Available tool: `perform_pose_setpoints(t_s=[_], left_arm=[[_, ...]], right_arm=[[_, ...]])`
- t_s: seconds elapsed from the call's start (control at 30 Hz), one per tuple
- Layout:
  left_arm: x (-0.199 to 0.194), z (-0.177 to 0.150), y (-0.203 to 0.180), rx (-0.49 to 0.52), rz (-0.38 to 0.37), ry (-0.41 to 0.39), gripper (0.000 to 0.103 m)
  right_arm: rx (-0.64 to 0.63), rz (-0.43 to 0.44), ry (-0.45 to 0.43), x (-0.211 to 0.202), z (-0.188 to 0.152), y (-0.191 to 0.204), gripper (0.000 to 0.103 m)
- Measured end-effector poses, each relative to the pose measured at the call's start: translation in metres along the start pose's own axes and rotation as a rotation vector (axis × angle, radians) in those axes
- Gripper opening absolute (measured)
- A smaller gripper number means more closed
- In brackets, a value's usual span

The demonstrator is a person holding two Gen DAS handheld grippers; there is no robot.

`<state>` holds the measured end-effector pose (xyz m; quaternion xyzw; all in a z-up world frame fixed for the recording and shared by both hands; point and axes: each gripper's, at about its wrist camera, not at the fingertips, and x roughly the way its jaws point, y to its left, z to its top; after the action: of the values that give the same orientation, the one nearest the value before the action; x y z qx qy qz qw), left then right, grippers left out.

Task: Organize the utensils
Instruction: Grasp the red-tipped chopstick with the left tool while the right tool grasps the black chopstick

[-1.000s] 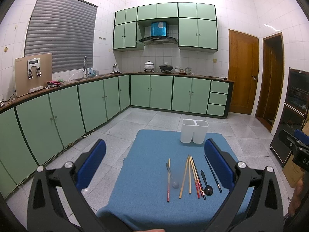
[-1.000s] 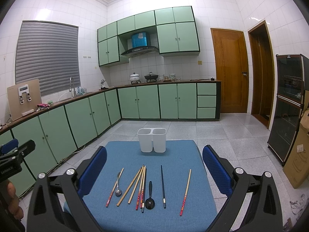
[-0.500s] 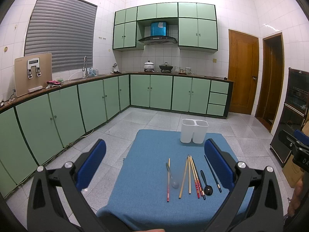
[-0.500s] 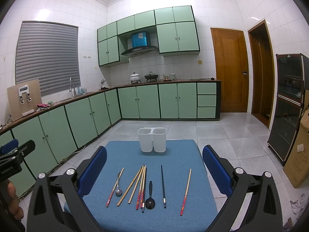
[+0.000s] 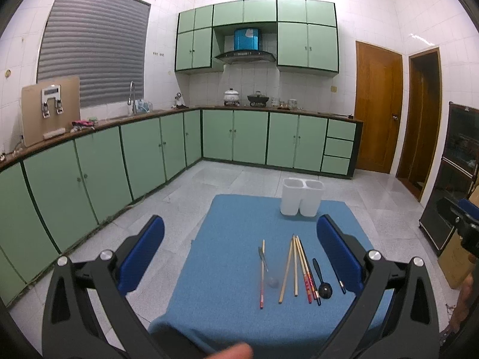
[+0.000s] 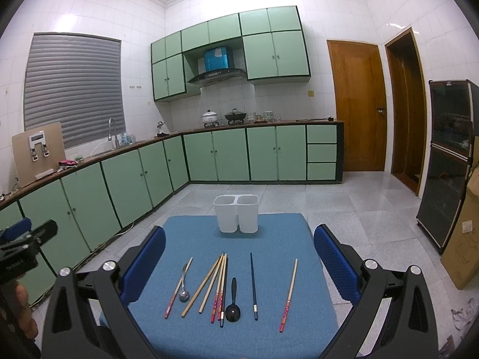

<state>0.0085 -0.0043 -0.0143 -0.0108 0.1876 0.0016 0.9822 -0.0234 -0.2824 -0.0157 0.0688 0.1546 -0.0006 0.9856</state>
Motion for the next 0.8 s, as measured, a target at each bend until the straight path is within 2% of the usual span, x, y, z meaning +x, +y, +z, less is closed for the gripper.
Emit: perform_pose_setpoints(t_s=[0.2,0.3,0.33,0.4,0.5,0.53,0.63,0.77,0.8], left_arm=[[0.022,-0.024,0.002,0.015,-0.056,0.065,0.098],[0.033,-0.046,0.013,-0.062,-0.139,0.056,0.098],[0.037,-0.052,0.016,-0.094,-0.138,0.053,0.098],[0.057,-0.067,0.016,-0.1,-0.14,0.139,0.098],[0.075,-0.084,0.005,-0.024,-0.137,0.205,0.098],[0.08,-0.089,0.002,-0.006,-0.107,0.228,0.098],[0.088,-0.098,-0.002,0.026,-0.092,0.22,0.098],[0.108,-0.119,-0.011,0.093,-0.11,0.22,0.098],[0.113,-0.126,-0.014,0.095,-0.121,0.224,0.094]], right_arm=[[-0.022,0.002,0.08,0.024,-0.021,-0.01,0.097],[-0.045,-0.017,0.128,0.038,-0.04,-0.017,0.097],[-0.046,-0.021,0.145,0.042,-0.046,-0.019,0.097],[-0.041,-0.025,0.184,0.052,-0.06,-0.025,0.097],[-0.029,-0.019,0.229,0.065,-0.079,-0.031,0.096],[-0.03,-0.019,0.242,0.069,-0.085,-0.031,0.095],[-0.046,0.017,0.308,0.091,-0.107,-0.03,0.082],[-0.04,0.072,0.38,0.122,-0.135,-0.03,0.056],[-0.027,0.084,0.411,0.136,-0.146,-0.031,0.048]])
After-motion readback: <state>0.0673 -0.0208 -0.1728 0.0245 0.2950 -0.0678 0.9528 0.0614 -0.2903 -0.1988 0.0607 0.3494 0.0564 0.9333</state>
